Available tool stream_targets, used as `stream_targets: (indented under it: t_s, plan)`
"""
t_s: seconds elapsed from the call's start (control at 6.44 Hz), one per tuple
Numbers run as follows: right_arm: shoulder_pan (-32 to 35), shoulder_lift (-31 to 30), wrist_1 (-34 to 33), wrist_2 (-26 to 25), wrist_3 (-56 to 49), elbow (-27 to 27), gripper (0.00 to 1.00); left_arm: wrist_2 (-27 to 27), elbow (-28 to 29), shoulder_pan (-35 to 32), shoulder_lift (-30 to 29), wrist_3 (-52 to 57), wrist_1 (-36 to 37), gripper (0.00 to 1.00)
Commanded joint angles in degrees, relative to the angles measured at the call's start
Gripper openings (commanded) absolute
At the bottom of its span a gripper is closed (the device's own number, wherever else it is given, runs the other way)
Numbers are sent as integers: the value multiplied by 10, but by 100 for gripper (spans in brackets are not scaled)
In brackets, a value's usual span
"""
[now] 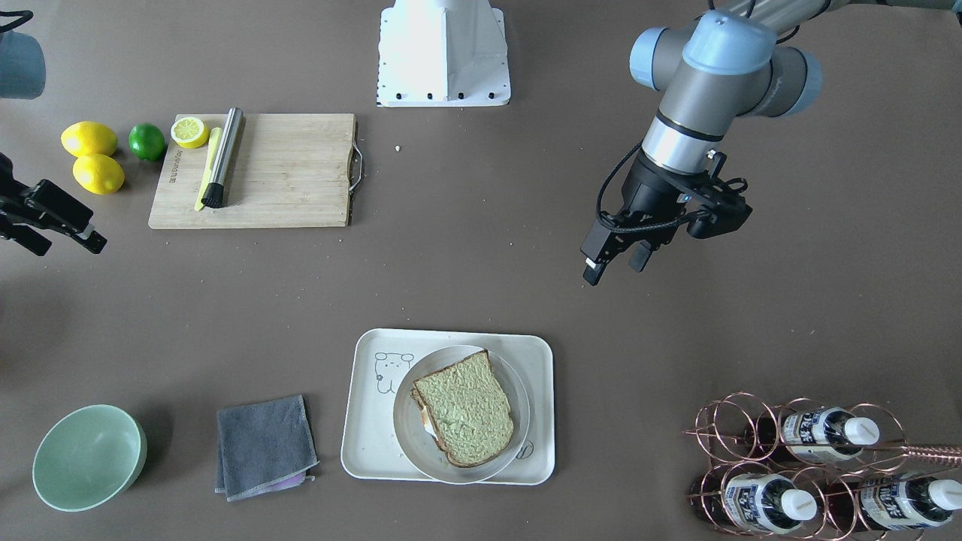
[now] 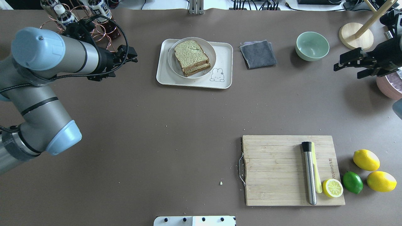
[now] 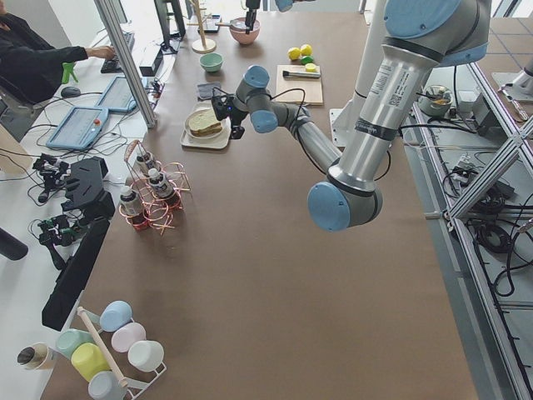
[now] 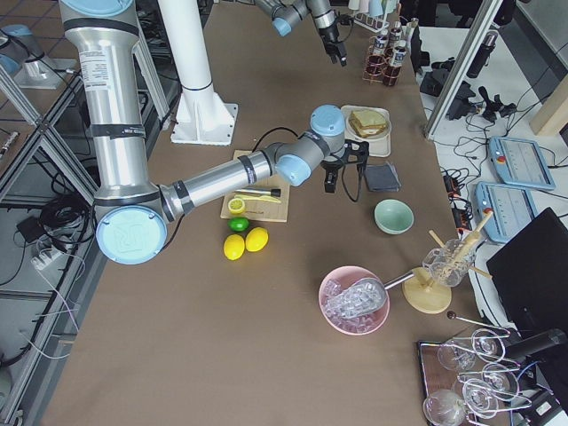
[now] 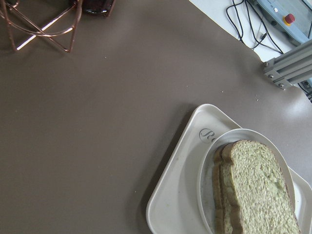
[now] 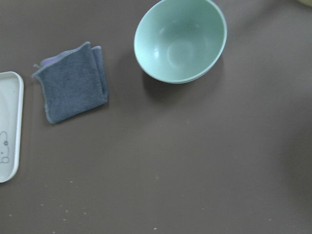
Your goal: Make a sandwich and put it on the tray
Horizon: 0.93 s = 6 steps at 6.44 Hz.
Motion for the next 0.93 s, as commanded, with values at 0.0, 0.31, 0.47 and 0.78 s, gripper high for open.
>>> stream_targets:
  t_s: [0.0,0.31,0.47,0.78]
  plan:
    - [86,-13,-165,-47,-286,0,99,-7,-68,-47,92,162,42,97]
    - [155,-10,-266,-118,-462,-6,99,-151,-66,-232,116,444,157,97]
    - [183,-12,-280,-112,-505,-16,99,-193,-54,-318,141,622,203,97]
    - [204,-43,-281,-92,-524,-25,99,-304,53,-452,149,824,225,97]
